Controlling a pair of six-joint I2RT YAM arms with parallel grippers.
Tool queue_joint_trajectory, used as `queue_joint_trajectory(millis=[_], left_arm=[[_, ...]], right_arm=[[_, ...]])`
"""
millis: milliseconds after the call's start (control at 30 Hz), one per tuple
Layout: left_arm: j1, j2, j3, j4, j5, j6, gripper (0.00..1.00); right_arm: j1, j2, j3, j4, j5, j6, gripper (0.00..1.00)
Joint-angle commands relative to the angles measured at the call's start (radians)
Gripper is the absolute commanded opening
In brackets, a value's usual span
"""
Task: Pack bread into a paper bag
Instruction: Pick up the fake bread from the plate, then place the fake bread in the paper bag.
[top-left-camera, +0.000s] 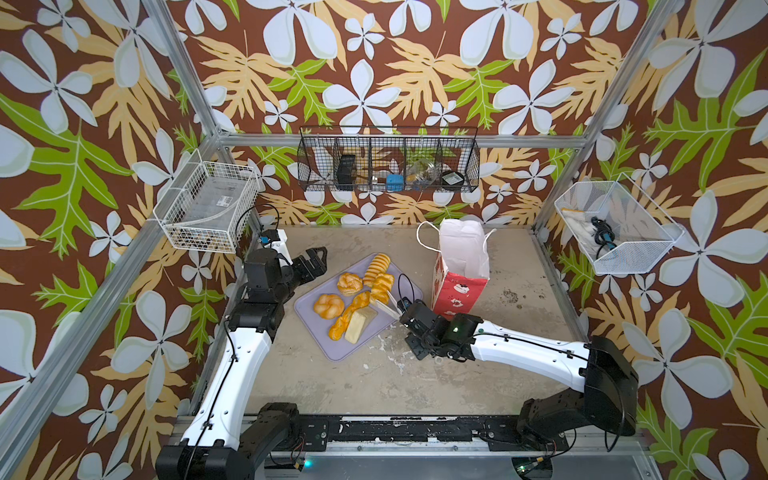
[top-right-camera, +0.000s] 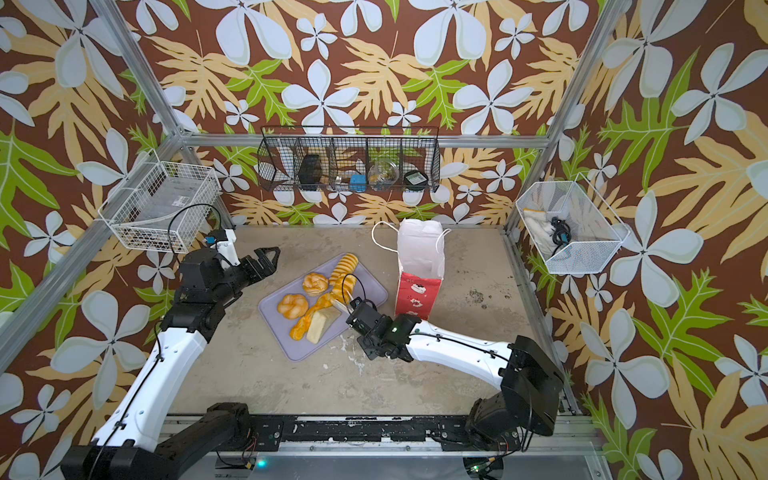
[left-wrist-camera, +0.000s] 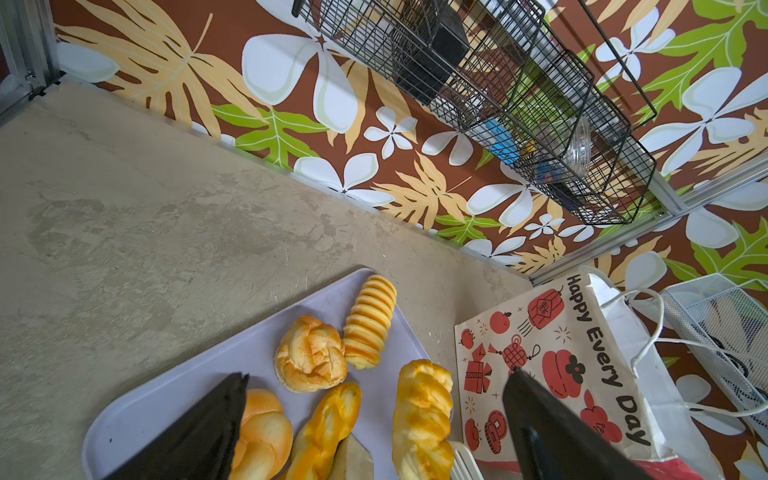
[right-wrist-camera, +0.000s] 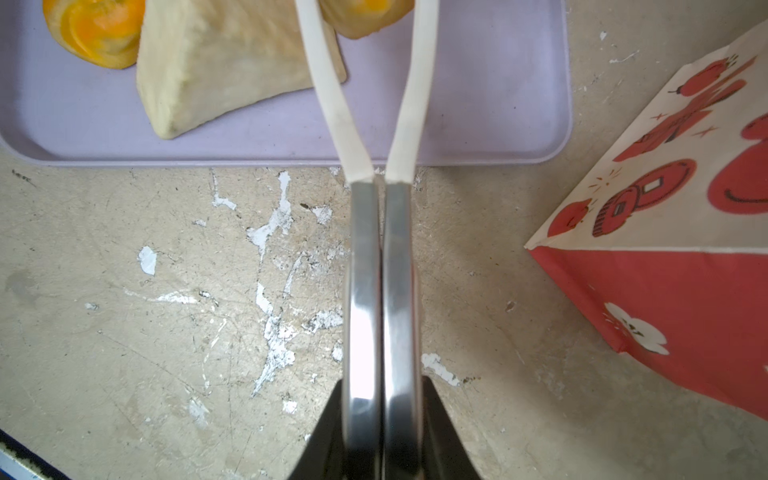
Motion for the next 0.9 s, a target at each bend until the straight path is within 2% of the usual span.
queue_joint_trajectory(millis=[0, 200, 400, 600, 867], left_arm=[[0.001, 0.005, 0.007, 0.038, 0.011, -0.010, 1.00], [0.001, 0.003, 0.011, 0.042, 0.015, -0.016, 1.00], [0.001, -0.006, 0.013, 0.042, 0.016, -0.018, 1.00], [0.002, -0.016, 0.009, 0.040, 0.012, -0.023, 1.00], [0.000, -0.017, 0.022, 0.055, 0.014, -0.037, 1.00]], right_arm=[[0.027, 0.007, 0.075, 0.003, 0.062, -0.051, 0.00], [0.096, -0.024, 0.292, -0.120, 0.182, -0.095, 0.00], [0.114, -0.167, 0.452, -0.234, 0.332, -0.052, 0.00], [0.112, -0.364, 0.411, -0.335, 0.496, 0.064, 0.00], [0.099, -0.481, 0.283, -0.443, 0.511, 0.216, 0.00]])
